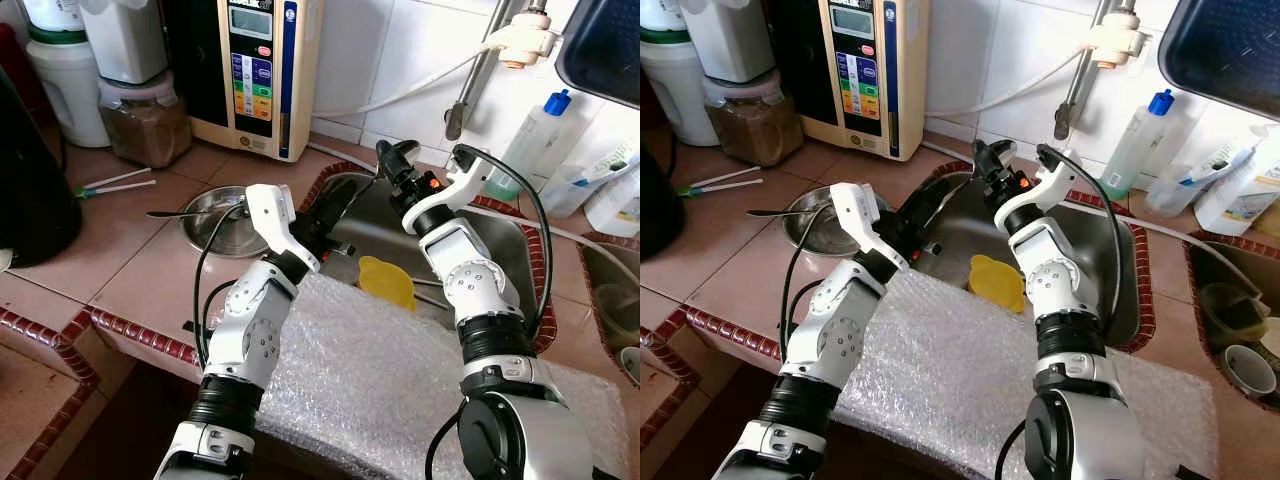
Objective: Kitchen organization
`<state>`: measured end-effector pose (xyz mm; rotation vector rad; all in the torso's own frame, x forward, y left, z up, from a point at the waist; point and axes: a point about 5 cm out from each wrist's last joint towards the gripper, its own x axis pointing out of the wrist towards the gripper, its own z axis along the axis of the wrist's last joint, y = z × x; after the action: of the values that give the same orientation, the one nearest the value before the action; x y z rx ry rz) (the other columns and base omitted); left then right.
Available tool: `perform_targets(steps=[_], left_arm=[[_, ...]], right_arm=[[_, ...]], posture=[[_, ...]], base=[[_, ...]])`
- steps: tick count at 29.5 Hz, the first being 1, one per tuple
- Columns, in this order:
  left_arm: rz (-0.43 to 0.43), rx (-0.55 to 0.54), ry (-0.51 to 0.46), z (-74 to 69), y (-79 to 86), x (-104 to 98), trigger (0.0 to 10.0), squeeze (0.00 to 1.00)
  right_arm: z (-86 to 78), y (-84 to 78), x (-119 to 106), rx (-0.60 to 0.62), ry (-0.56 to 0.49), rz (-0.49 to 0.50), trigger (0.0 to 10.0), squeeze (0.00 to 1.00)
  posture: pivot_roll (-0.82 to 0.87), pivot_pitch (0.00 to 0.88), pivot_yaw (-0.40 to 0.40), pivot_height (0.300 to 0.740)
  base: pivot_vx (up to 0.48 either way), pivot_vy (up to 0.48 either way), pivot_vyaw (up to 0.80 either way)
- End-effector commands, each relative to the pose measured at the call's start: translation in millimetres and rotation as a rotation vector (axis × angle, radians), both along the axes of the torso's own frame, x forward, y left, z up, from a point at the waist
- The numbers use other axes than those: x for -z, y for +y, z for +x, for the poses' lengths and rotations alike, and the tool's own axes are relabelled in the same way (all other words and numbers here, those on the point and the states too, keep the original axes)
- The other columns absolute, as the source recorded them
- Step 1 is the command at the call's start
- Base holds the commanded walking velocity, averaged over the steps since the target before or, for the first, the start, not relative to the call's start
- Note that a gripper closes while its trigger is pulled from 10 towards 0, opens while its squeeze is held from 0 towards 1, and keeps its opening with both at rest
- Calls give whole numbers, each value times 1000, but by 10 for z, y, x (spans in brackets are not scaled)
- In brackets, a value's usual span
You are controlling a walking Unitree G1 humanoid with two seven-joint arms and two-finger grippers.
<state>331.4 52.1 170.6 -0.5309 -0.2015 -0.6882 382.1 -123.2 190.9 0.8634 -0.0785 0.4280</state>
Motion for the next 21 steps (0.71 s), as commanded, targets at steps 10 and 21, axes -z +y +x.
perform_targets(steps=[10,21], left_arm=[[83,-58,134,118,186,187,10000,1000],[154,-91,180,99,305,345,10000,1000]], right_arm=[[-91,-295,288,171,49,-68,0,0],[-80,-472,470,374,124,-254,0,0]], posture=[[90,0,-34,740],[107,0,-25,740]], base=[[0,0,0],[0,0,0]])
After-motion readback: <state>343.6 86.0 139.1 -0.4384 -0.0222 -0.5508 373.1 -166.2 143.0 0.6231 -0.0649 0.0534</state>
